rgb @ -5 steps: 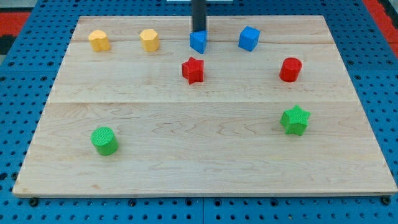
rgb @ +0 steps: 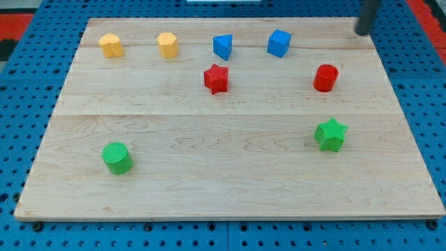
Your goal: Move your arm below green star
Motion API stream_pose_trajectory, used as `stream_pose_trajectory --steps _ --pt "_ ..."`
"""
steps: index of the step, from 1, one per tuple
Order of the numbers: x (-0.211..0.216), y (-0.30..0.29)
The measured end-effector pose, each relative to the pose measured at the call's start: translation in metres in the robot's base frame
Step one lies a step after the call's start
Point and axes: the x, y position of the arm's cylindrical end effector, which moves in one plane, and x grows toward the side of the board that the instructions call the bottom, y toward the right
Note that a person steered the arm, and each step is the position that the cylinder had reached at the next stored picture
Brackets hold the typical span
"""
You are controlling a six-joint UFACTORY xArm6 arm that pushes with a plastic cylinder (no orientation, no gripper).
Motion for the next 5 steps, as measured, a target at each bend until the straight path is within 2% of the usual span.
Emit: stream_pose_trajectory --steps 1,2,3,5 --pt "0.11 0.022" --pt "0.194 0.022" --pt "0.258 0.02" --pt "0.341 -0.041"
